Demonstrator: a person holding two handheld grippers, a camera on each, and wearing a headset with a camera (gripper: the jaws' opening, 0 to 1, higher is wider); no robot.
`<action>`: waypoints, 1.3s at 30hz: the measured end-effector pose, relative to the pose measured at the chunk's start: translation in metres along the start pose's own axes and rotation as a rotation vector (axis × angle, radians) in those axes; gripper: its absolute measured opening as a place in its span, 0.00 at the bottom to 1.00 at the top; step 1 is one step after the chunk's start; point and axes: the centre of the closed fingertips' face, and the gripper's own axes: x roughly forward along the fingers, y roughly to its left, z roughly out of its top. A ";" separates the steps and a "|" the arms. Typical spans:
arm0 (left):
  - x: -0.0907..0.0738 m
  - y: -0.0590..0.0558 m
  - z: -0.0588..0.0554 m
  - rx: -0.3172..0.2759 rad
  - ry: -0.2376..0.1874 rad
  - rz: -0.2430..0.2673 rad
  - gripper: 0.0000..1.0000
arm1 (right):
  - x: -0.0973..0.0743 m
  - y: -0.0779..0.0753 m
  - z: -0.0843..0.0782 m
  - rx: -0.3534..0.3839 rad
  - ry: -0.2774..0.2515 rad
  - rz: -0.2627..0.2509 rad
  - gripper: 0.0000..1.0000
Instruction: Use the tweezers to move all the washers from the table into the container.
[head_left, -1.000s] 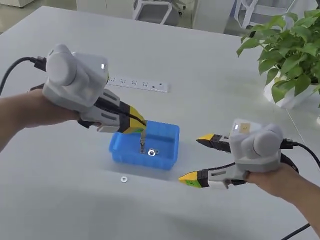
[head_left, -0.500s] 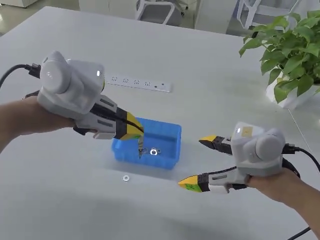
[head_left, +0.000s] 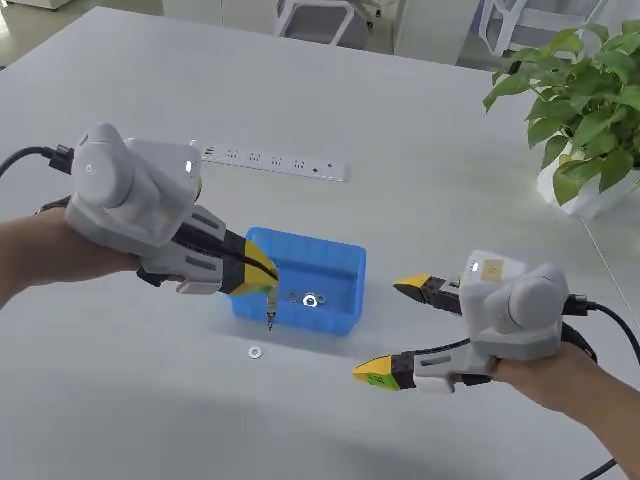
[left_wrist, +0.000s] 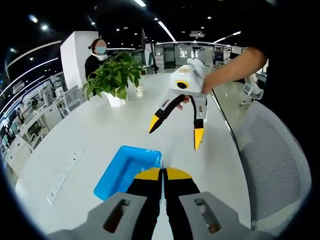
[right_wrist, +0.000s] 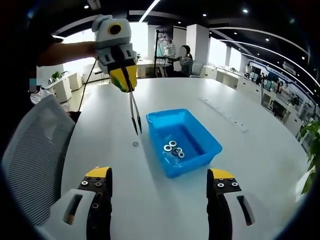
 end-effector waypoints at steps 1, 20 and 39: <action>0.000 -0.001 -0.001 0.001 0.000 0.001 0.04 | 0.000 0.000 0.000 0.000 -0.001 0.001 0.78; 0.001 -0.008 -0.021 -0.021 0.006 -0.001 0.04 | 0.007 0.006 -0.002 0.005 0.003 0.021 0.77; 0.007 -0.012 -0.034 -0.025 0.027 -0.023 0.04 | 0.009 0.008 -0.004 0.009 0.015 0.026 0.76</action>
